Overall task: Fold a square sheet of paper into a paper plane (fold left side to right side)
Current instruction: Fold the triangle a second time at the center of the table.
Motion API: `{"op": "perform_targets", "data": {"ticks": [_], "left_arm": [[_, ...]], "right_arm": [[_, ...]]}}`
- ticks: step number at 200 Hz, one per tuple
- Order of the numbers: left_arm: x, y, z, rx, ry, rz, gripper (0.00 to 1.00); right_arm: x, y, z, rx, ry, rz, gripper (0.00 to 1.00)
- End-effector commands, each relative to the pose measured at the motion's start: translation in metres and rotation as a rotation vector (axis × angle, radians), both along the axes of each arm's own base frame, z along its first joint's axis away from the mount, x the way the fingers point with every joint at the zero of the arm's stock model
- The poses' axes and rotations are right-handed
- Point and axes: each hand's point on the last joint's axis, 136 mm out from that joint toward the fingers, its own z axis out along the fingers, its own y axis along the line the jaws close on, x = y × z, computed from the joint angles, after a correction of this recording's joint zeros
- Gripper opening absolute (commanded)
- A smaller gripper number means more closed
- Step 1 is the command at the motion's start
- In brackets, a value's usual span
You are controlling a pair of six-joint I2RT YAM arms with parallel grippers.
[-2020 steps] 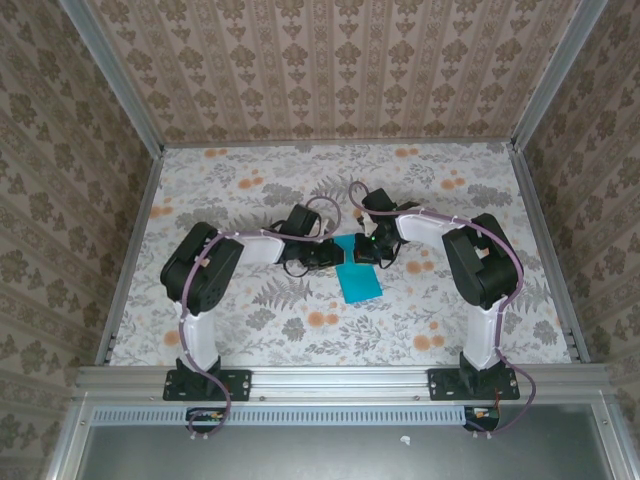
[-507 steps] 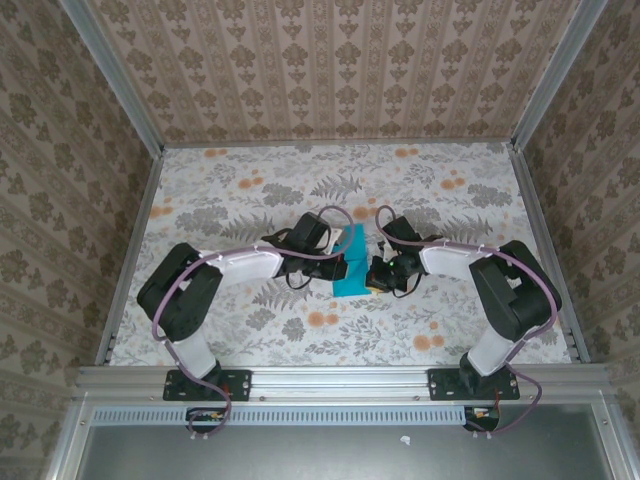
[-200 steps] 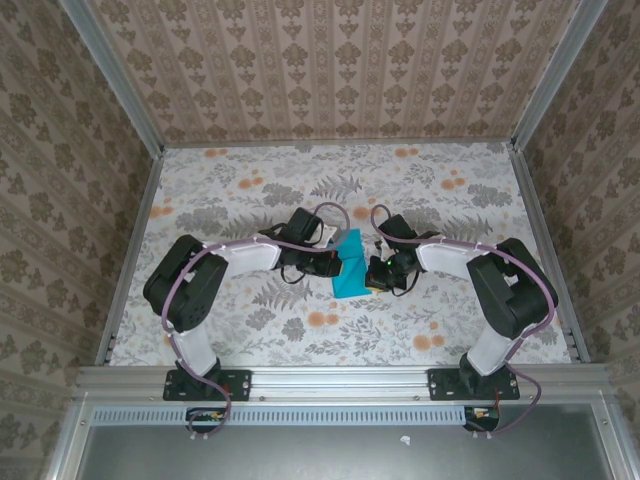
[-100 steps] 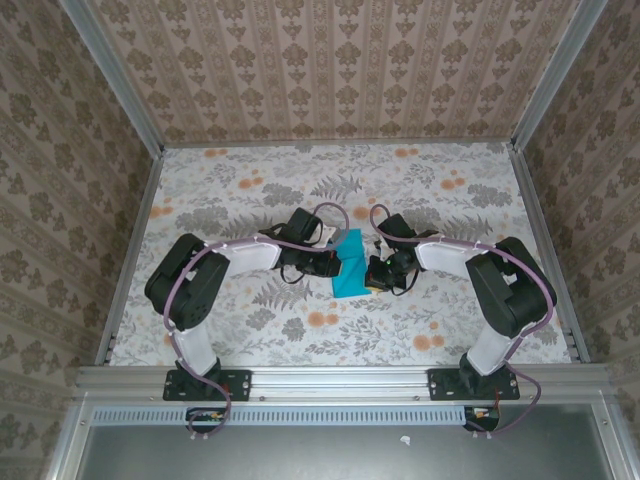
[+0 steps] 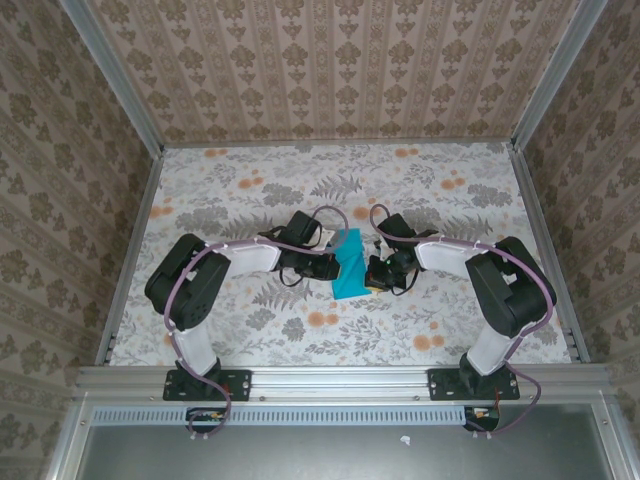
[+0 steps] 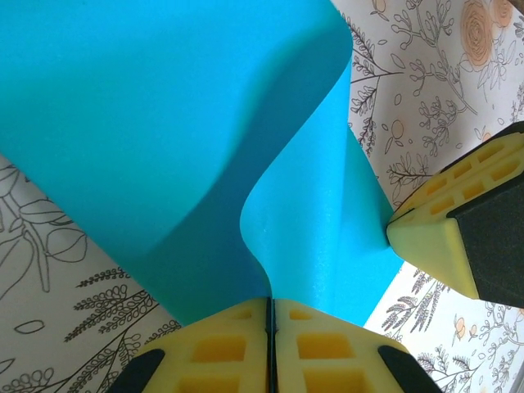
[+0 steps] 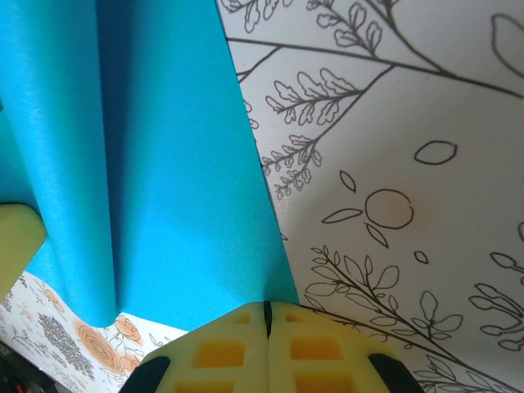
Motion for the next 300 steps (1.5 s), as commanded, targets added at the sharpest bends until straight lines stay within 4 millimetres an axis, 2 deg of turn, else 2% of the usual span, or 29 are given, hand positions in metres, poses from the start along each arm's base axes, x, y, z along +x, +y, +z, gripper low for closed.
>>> {"op": "perform_targets", "data": {"ticks": [1,117,176,216,300], "left_arm": [[0.002,0.003,-0.008,0.013,-0.005,-0.007,0.09],[0.010,0.000,-0.012,0.035,-0.027,-0.012,0.09],[0.013,-0.006,0.007,-0.003,-0.082,-0.038,0.09],[0.012,-0.008,0.008,-0.002,-0.092,-0.044,0.09],[0.013,-0.013,0.026,-0.026,-0.155,-0.066,0.10]], "right_arm": [[-0.019,-0.012,-0.022,-0.085,0.079,0.017,0.02],[-0.021,-0.012,-0.023,-0.091,0.084,0.018,0.02],[-0.021,-0.013,-0.024,-0.093,0.087,0.019,0.02],[-0.020,-0.012,-0.024,-0.092,0.087,0.018,0.02],[-0.020,-0.012,-0.025,-0.098,0.094,0.018,0.02]]}}
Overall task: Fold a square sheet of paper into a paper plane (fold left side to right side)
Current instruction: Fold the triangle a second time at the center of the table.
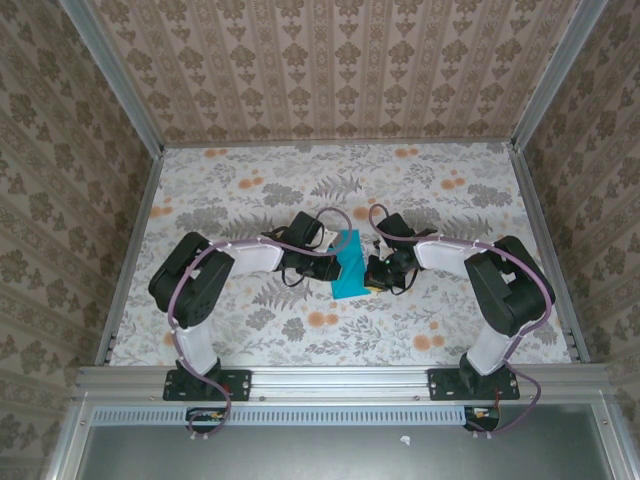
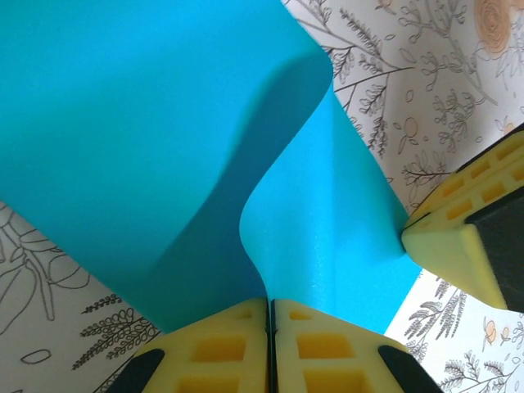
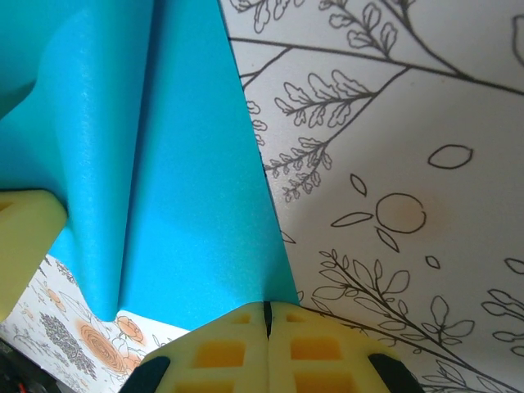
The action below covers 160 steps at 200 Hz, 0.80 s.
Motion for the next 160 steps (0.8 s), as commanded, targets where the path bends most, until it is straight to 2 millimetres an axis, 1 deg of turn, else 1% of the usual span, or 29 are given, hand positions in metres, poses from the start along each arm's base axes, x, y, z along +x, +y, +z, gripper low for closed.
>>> {"op": "perform_targets", "data": {"ticks": [1,41,105,160], "left_arm": [[0.009,-0.010,0.030,-0.049,-0.093,-0.028,0.10],[0.010,-0.009,0.020,-0.022,-0.076,-0.026,0.10],[0.011,-0.011,0.012,-0.013,-0.066,-0.033,0.10],[0.007,-0.013,0.004,0.001,-0.048,-0.050,0.10]], "right_arm": [[-0.021,-0.014,-0.024,-0.099,0.088,0.015,0.02],[-0.021,-0.014,-0.025,-0.099,0.090,0.017,0.02],[-0.022,-0.014,-0.026,-0.099,0.094,0.018,0.02],[-0.021,-0.013,-0.024,-0.093,0.089,0.020,0.02]]}}
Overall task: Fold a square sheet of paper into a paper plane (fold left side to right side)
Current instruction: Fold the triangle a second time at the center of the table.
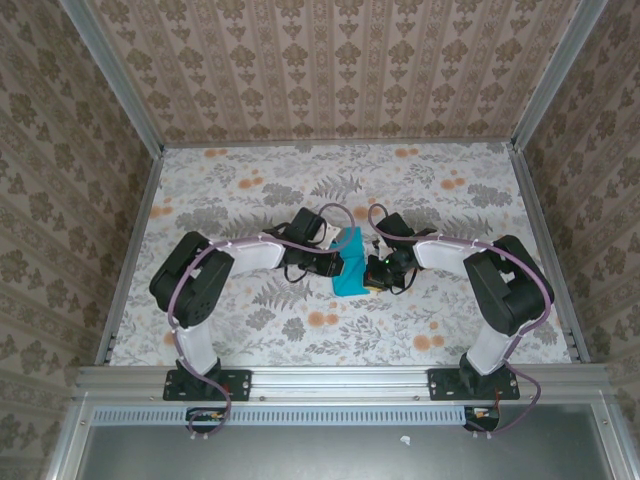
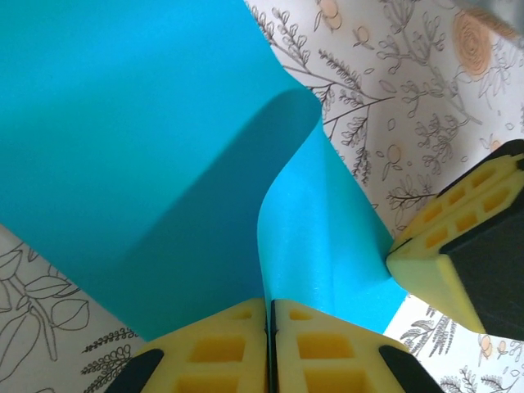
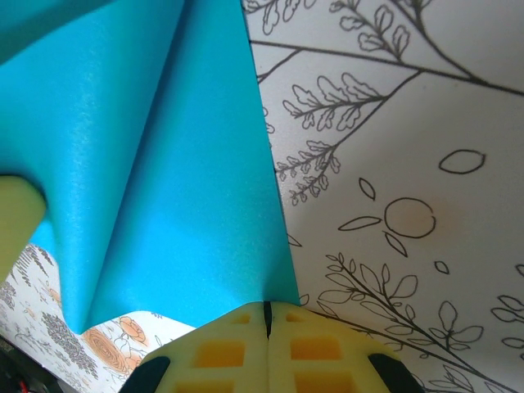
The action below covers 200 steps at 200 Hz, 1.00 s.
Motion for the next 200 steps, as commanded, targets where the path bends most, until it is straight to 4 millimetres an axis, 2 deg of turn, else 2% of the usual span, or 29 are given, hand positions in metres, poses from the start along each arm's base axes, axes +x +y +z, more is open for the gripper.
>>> {"op": "perform_targets", "data": {"ticks": [1,55,99,133,174,200], "left_arm": [[-0.001,-0.005,-0.001,0.006,-0.015,-0.031,0.10],[-0.003,-0.006,-0.004,0.008,-0.008,-0.040,0.10],[-0.005,-0.003,-0.009,0.028,-0.004,-0.036,0.10],[-0.003,-0.005,-0.004,0.016,-0.014,-0.037,0.10],[-0.007,-0.010,0.005,-0.017,-0.017,-0.055,0.10],[-0.008,-0.013,0.010,-0.032,-0.023,-0.058,0.10]], "right_arm": [[-0.022,-0.014,-0.024,-0.096,0.088,0.015,0.02],[-0.019,-0.012,-0.022,-0.081,0.073,0.016,0.02],[-0.010,-0.005,-0.008,-0.038,0.013,0.015,0.03],[-0.012,-0.006,-0.012,-0.044,0.035,0.021,0.04],[0.005,-0.001,0.022,0.070,-0.080,0.005,0.07],[0.011,0.004,0.027,0.152,-0.100,-0.037,0.14]]}}
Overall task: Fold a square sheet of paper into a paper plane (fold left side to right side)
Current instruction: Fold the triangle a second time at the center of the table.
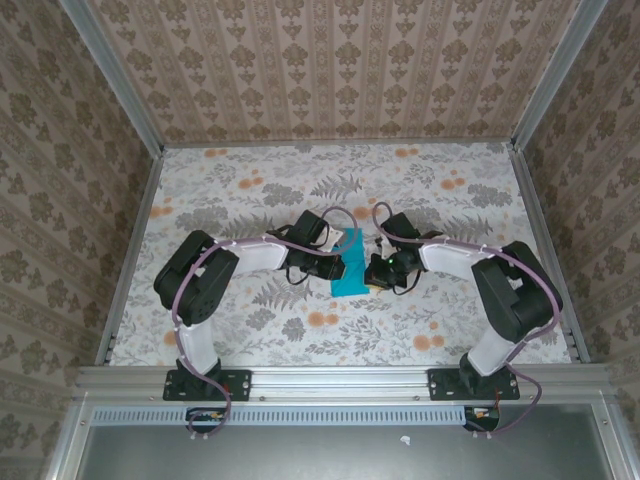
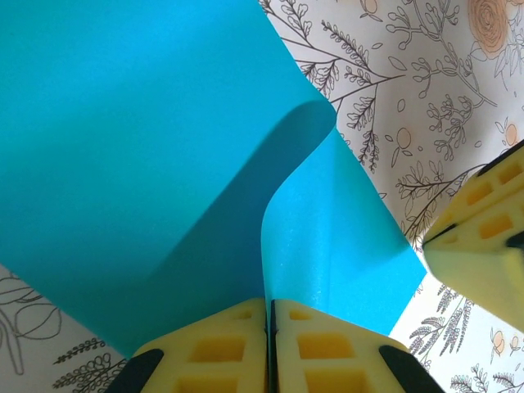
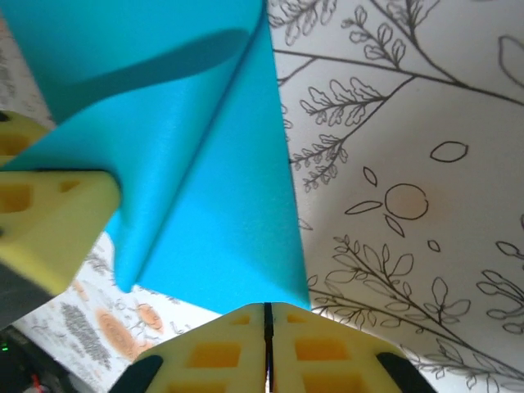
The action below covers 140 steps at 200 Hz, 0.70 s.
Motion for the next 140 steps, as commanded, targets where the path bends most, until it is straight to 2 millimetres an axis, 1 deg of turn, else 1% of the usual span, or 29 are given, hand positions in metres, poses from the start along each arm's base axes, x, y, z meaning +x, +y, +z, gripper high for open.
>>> {"op": "perform_targets", "data": {"ticks": [1,36,47,97,140], "left_arm": [[-0.002,-0.009,0.018,-0.046,-0.034,-0.037,0.10],[-0.003,-0.011,0.024,-0.063,-0.042,-0.034,0.10],[-0.003,-0.011,0.027,-0.070,-0.049,-0.034,0.10],[-0.003,-0.011,0.031,-0.072,-0.057,-0.031,0.11],[-0.003,-0.010,0.030,-0.065,-0.056,-0.031,0.14]], "right_arm": [[0.007,0.007,0.012,0.097,-0.042,-0.020,0.14],[0.022,0.019,0.012,0.200,-0.046,-0.095,0.32],[0.025,0.021,0.012,0.210,-0.041,-0.112,0.35],[0.034,0.022,0.005,0.206,-0.028,-0.164,0.37],[0.034,0.017,-0.007,0.145,0.010,-0.189,0.37]]}}
